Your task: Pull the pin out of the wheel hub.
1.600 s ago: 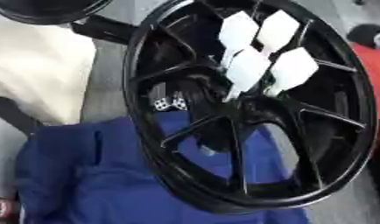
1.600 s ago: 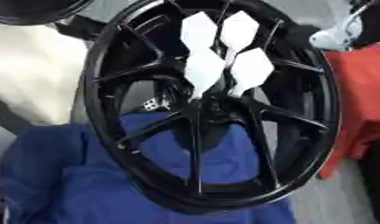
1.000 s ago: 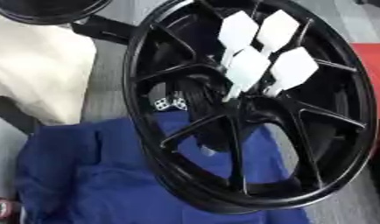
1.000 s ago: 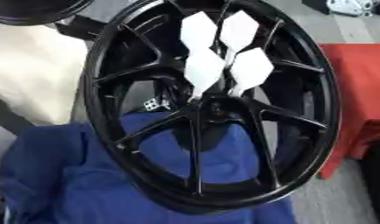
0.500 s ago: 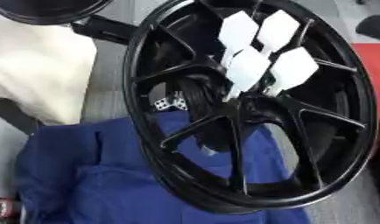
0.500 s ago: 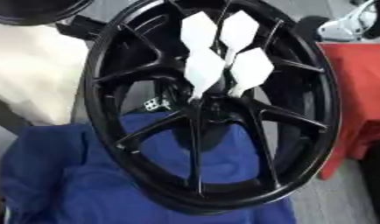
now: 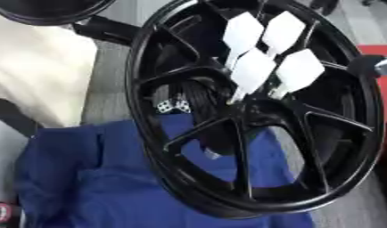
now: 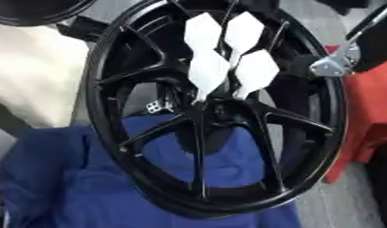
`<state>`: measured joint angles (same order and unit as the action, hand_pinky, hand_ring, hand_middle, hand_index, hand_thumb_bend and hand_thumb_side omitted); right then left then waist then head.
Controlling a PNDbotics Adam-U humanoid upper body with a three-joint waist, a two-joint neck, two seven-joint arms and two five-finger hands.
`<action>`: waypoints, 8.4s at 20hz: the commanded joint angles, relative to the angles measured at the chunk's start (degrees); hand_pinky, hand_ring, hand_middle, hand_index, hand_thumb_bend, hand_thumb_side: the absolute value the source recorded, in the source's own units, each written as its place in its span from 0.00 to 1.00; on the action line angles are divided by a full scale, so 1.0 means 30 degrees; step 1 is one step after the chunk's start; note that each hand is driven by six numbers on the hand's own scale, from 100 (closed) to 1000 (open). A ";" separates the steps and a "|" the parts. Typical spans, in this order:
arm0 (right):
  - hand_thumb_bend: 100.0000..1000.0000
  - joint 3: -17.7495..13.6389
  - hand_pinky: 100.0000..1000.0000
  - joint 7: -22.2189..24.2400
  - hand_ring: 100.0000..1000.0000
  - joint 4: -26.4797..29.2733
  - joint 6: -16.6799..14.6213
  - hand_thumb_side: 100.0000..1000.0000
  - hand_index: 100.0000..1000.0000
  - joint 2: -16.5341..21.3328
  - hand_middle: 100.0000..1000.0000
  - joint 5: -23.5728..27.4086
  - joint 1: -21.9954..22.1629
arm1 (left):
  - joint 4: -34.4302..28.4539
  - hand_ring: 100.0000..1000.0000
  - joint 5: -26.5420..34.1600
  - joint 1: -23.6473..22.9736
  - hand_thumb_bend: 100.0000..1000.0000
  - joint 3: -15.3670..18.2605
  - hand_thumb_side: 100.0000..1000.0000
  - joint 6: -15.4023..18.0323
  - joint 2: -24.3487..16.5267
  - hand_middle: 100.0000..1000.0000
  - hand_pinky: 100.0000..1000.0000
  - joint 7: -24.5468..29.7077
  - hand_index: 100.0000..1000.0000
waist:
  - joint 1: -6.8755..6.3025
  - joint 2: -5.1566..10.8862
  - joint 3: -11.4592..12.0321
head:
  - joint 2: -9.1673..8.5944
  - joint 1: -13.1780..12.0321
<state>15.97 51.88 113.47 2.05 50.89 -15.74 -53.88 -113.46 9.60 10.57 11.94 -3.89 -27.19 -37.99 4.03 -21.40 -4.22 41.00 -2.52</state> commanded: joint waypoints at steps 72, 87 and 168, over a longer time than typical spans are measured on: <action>0.25 0.2242 0.16 -0.0724 0.04 -0.4503 -0.0817 0.14 0.70 -0.1049 0.59 -0.1511 0.0007 | -0.0379 0.70 0.0032 0.0376 0.51 0.0120 0.51 0.0052 -0.0072 0.66 0.75 0.0320 0.70 | -0.0116 0.0021 0.0436 | -0.0398 0.0162; 0.16 0.2327 0.09 -0.1134 0.00 -0.4423 -0.0433 0.06 0.51 -0.1128 0.43 -0.0213 0.0043 | -0.0379 0.70 0.0074 0.0344 0.51 0.0185 0.51 -0.0001 -0.0033 0.66 0.75 0.0254 0.70 | -0.0084 0.0066 0.0431 | -0.0346 0.0114; 0.32 -0.8647 0.11 -1.0329 0.00 -1.2160 0.4456 0.00 0.46 0.2948 0.37 -0.3542 0.5283 | -0.0379 0.70 -0.0261 -0.0262 0.51 0.0583 0.51 0.0048 -0.0425 0.66 0.75 -0.0150 0.69 | -0.0292 0.0654 -0.0842 | -0.0315 -0.1045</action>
<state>-8.54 21.86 78.20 14.89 57.33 -24.64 -37.56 -113.46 9.05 9.59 12.99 -3.77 -26.78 -38.20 3.25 -20.84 -6.68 40.63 -5.47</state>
